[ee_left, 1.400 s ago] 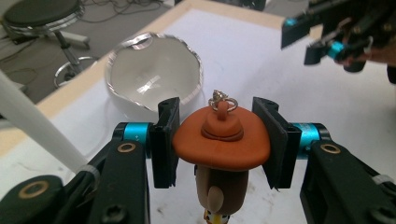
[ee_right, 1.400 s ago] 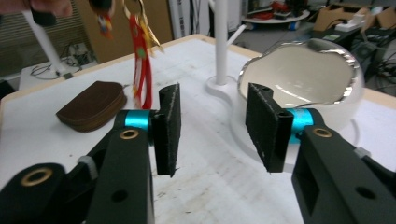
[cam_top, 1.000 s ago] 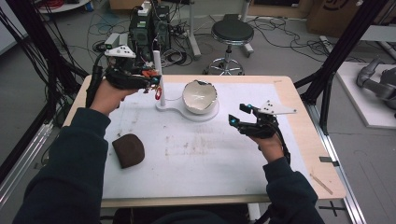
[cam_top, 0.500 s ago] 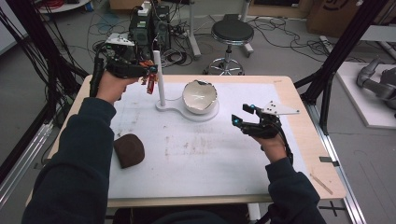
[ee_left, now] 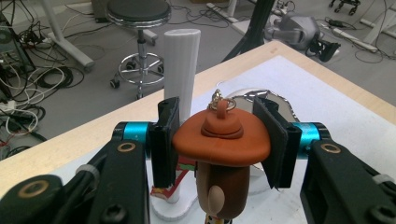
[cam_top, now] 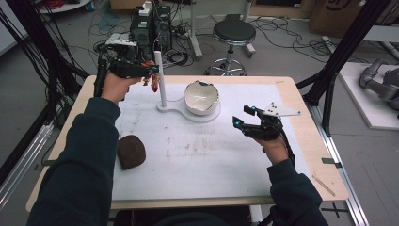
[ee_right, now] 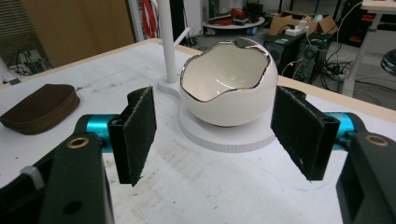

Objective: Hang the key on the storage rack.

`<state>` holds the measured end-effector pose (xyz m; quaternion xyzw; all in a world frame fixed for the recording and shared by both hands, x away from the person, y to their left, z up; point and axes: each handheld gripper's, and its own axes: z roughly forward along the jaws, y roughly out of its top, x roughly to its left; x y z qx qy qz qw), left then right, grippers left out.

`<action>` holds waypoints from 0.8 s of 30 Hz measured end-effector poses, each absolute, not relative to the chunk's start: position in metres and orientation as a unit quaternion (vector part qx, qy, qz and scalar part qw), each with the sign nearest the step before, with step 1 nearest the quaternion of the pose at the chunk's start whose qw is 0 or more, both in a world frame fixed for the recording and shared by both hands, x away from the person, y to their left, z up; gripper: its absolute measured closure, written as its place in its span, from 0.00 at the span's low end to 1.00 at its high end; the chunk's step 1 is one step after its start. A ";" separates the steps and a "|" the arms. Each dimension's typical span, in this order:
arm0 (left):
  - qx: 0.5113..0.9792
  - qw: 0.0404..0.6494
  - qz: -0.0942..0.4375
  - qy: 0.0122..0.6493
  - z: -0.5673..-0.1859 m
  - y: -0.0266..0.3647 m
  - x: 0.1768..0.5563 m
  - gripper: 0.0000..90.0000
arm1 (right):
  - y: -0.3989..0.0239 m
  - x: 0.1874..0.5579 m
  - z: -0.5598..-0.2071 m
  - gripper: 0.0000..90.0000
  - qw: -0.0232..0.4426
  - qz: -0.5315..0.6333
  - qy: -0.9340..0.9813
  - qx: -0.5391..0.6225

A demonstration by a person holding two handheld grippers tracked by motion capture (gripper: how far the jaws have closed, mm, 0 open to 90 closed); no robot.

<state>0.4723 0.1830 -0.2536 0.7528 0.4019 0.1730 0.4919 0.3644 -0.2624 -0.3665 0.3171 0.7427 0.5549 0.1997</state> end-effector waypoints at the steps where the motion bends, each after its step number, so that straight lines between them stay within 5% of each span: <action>1: 0.751 0.493 0.172 0.403 -0.254 0.182 0.473 0.59 | -0.262 0.364 -0.367 0.35 0.199 0.555 0.743 0.318; 14: 0.731 0.511 0.170 0.419 -0.263 0.180 0.479 0.59 | -0.263 0.365 -0.369 0.35 0.196 0.553 0.744 0.319; 24: 0.672 0.575 0.223 0.411 -0.257 0.204 0.462 0.52 | -0.263 0.364 -0.369 0.35 0.196 0.552 0.745 0.319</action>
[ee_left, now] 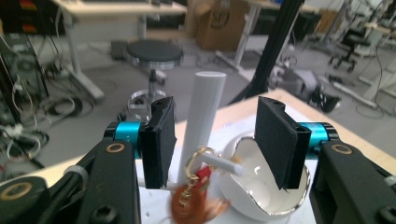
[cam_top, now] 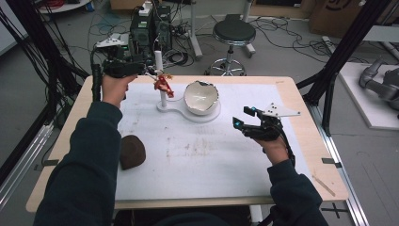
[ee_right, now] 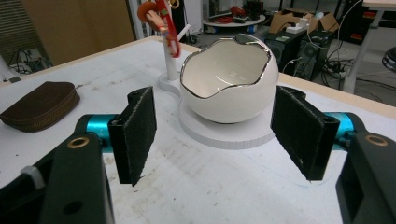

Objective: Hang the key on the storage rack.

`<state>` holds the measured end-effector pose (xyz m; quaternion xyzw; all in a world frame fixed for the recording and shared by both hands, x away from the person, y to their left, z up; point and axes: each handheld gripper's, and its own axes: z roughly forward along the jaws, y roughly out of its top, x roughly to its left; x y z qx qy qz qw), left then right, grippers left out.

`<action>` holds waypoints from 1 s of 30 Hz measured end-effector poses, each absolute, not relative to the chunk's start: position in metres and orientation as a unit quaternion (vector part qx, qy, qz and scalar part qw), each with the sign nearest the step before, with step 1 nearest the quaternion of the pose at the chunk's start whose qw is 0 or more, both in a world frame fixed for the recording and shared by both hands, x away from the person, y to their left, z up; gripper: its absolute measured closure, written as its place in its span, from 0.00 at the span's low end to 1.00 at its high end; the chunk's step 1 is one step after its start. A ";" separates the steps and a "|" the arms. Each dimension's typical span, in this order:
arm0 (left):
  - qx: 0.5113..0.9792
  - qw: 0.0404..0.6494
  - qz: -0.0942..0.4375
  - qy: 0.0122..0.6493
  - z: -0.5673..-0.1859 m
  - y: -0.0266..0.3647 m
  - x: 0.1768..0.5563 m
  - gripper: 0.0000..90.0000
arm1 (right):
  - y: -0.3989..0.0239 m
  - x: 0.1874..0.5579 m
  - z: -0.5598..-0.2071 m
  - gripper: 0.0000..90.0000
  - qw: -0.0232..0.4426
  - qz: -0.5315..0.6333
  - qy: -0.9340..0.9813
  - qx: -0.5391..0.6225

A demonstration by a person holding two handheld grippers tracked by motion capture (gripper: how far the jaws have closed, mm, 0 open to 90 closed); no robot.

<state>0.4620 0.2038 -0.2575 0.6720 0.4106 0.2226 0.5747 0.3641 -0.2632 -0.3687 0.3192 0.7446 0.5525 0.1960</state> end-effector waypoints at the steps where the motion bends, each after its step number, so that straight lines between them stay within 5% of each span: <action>1: 0.668 0.578 0.226 0.411 -0.258 0.207 0.458 0.51 | -0.264 0.364 -0.369 0.35 0.197 0.553 0.744 0.320; 8: 0.657 0.598 0.243 0.390 -0.288 0.231 0.421 0.42 | -0.269 0.365 -0.370 0.34 0.219 0.535 0.747 0.329; 12: 0.660 0.602 0.249 0.375 -0.312 0.240 0.400 0.22 | -0.273 0.369 -0.376 0.29 0.254 0.476 0.765 0.352; 30: 0.652 0.582 0.263 0.409 -0.403 0.267 0.339 0.22 | -0.289 0.375 -0.398 0.24 0.247 0.410 0.789 0.386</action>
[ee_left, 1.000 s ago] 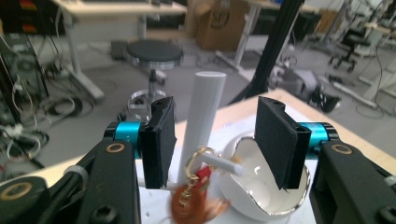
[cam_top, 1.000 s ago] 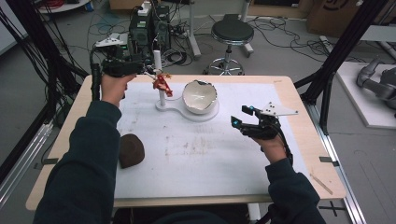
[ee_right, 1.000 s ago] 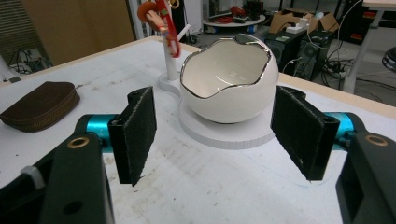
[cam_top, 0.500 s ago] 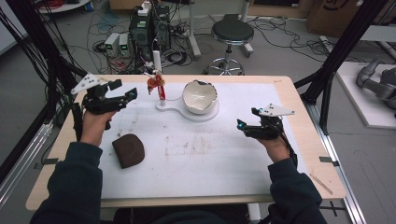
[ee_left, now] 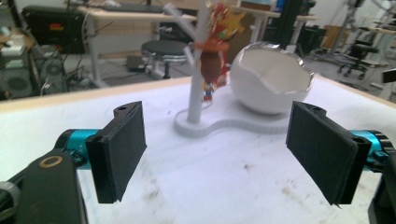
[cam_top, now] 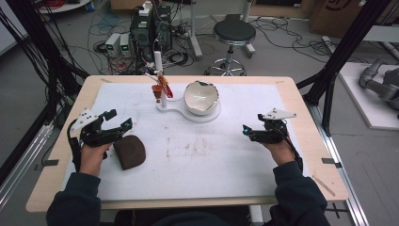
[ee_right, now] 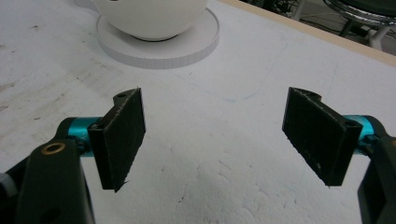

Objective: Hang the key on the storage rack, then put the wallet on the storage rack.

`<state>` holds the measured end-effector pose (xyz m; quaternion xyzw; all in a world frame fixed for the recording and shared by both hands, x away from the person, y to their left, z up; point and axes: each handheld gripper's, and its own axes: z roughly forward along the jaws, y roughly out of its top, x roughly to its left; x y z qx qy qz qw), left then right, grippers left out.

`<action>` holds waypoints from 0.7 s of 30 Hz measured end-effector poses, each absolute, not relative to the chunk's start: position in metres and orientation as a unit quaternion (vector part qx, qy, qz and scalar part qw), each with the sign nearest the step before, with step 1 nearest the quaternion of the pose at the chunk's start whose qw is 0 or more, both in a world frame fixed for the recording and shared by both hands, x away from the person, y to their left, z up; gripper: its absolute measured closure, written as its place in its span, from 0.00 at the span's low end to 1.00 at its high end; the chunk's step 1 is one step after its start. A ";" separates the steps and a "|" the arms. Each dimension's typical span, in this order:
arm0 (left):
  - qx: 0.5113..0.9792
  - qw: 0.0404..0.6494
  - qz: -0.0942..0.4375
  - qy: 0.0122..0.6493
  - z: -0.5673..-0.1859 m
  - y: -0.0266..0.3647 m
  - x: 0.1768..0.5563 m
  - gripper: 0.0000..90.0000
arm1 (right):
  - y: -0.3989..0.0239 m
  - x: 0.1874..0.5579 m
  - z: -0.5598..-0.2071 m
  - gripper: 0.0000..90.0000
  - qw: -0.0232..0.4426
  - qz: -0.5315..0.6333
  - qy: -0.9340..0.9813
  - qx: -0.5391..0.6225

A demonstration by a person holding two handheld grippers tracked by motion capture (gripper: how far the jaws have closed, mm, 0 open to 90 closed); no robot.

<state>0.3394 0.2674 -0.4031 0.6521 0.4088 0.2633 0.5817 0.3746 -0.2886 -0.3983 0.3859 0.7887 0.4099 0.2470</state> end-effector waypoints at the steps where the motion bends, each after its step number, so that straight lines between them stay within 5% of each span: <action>1: 0.651 0.580 0.263 0.414 -0.405 0.269 0.338 0.22 | -0.289 0.374 -0.399 0.24 0.248 0.411 0.787 0.387; 21: 0.654 0.580 0.233 0.426 -0.409 0.274 0.334 0.21 | -0.288 0.372 -0.400 0.24 0.250 0.420 0.783 0.385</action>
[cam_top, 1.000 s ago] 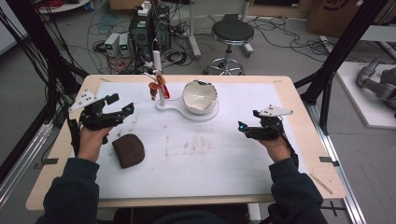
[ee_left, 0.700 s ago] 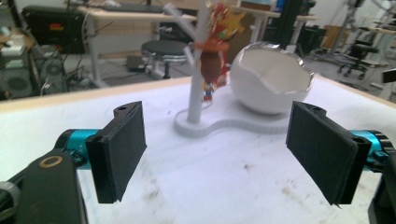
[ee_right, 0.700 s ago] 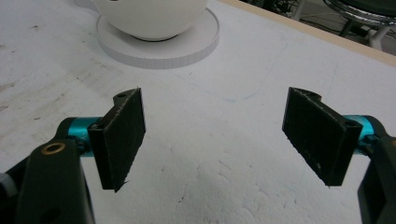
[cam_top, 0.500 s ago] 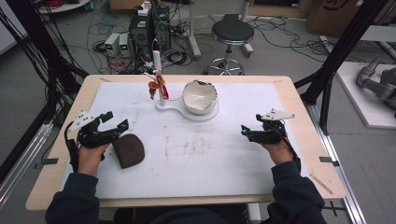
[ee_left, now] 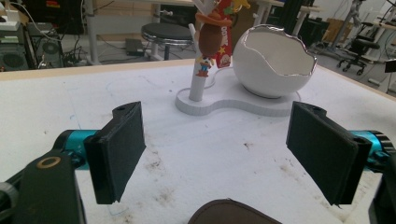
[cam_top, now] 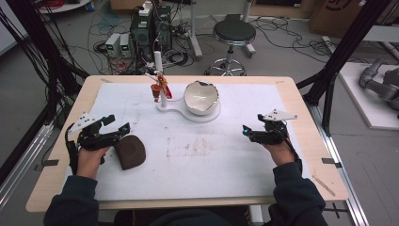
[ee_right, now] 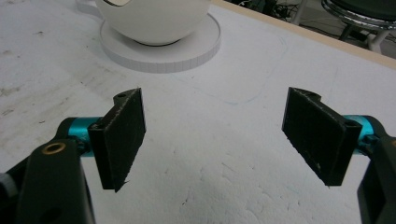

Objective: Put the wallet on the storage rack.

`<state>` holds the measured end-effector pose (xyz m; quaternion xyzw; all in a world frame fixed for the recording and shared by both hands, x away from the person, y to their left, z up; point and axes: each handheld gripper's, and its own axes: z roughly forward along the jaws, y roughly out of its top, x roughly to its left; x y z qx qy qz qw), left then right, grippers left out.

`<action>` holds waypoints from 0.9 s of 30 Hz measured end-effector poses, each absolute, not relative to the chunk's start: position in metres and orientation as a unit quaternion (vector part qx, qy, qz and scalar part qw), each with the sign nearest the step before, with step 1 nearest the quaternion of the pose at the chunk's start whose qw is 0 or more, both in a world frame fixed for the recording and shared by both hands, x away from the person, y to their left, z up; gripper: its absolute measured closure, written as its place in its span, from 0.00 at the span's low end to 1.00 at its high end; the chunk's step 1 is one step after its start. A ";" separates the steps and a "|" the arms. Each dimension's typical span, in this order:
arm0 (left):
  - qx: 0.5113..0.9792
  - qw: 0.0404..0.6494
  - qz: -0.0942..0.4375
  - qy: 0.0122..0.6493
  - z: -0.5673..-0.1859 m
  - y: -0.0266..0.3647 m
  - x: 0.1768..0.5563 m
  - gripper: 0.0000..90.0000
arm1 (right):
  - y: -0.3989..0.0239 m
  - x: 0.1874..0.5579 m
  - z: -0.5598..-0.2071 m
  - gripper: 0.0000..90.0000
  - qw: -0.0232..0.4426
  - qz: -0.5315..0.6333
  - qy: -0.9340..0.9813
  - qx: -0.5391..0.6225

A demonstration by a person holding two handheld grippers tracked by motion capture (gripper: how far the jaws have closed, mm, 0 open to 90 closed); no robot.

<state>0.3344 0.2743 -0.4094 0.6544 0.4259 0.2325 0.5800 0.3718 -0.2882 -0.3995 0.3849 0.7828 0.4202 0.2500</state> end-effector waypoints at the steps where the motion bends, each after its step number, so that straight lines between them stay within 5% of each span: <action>1: 0.654 0.580 0.230 0.428 -0.410 0.275 0.334 0.21 | -0.288 0.372 -0.400 0.24 0.247 0.420 0.783 0.387; 9: 0.666 0.568 0.206 0.438 -0.407 0.283 0.329 0.21 | -0.284 0.370 -0.401 0.24 0.243 0.420 0.790 0.376; 27: 0.738 0.458 0.061 0.491 -0.444 0.290 0.337 0.27 | -0.280 0.369 -0.402 0.24 0.227 0.428 0.792 0.372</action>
